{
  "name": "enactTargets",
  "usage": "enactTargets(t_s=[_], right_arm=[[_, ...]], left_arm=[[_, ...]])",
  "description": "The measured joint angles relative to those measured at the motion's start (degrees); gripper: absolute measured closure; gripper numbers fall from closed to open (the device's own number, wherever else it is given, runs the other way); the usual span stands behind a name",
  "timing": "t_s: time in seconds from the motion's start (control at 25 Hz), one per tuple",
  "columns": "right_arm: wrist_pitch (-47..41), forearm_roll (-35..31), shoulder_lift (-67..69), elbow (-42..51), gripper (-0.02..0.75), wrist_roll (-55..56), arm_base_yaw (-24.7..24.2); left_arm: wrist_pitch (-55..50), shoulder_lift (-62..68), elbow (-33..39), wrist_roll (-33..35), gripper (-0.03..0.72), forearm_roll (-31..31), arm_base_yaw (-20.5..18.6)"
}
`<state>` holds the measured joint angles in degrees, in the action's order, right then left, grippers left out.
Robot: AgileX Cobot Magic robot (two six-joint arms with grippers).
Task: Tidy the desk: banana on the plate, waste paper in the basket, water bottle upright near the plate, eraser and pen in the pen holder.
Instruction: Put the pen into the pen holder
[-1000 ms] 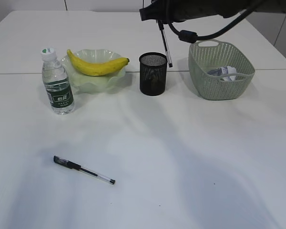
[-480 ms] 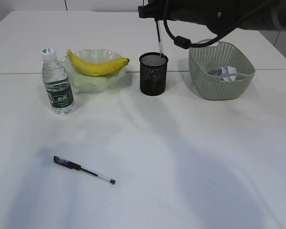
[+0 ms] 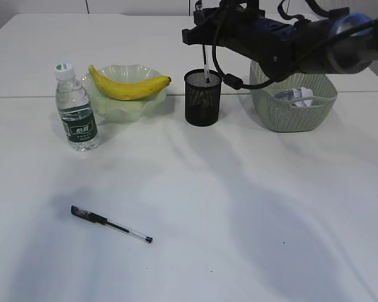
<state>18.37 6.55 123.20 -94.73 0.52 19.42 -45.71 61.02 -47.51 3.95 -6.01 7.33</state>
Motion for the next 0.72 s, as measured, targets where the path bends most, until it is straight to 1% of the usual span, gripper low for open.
enactTargets(t_s=[0.2,0.4,0.72], right_arm=[[4.26,-1.32,1.99,0.0,0.678,0.0,-0.23],[5.24,-1.68,4.35,-1.39,0.678,0.0,-0.23],[7.36,-2.12,7.39,-6.45,0.677,-1.27,-0.23]], left_arm=[[-0.11,0.0,0.0,0.0,0.253,-0.13,0.0],[-0.11,0.0,0.0,0.0,0.253,-0.17,0.0],[-0.19,0.0,0.0,0.0,0.253,-0.26,-0.13]])
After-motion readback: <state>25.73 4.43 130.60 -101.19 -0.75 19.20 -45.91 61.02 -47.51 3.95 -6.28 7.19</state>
